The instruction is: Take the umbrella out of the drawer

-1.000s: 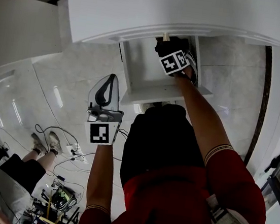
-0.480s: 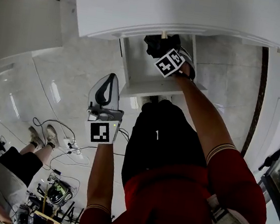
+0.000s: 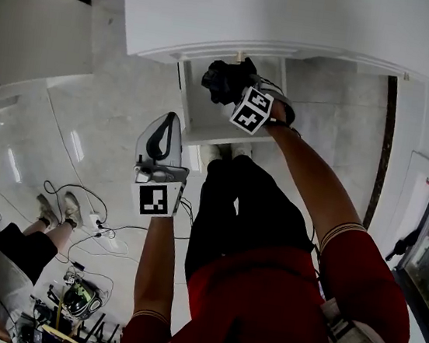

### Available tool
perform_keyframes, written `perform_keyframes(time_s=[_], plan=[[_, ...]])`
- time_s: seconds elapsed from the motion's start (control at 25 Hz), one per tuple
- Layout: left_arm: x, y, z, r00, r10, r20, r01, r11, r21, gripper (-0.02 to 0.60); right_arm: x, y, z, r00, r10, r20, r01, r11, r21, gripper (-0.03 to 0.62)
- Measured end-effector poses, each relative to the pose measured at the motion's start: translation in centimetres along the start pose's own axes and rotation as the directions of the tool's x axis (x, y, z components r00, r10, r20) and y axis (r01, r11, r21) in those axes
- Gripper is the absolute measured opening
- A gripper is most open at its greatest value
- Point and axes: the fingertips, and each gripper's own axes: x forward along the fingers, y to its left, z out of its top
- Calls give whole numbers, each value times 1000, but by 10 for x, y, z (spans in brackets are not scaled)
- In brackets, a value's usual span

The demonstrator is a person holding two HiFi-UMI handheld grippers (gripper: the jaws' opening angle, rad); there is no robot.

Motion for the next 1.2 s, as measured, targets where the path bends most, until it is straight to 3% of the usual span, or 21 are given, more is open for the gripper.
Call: perform_keyframes(time_s=[0.4,0.68,0.96,1.2], plan=[[-23,-15,37,1000,11,18,-11,1000,-4,5,-96,30,28,987,47,152,-34,996,-84,288],[-40,-16,73,999,19,38,-19,1000,15,5,-182,38,54,950,42,309,-41,999,-9,288],[-50,-25,116,997,-4,82,0,999,44,5,-275,28,87,878,-12,479,-40,994,97,288],[-55,-49,180,984,-49,170,38,997,72,5,-360,12,106,773,-85,629,-63,976,209,288]])
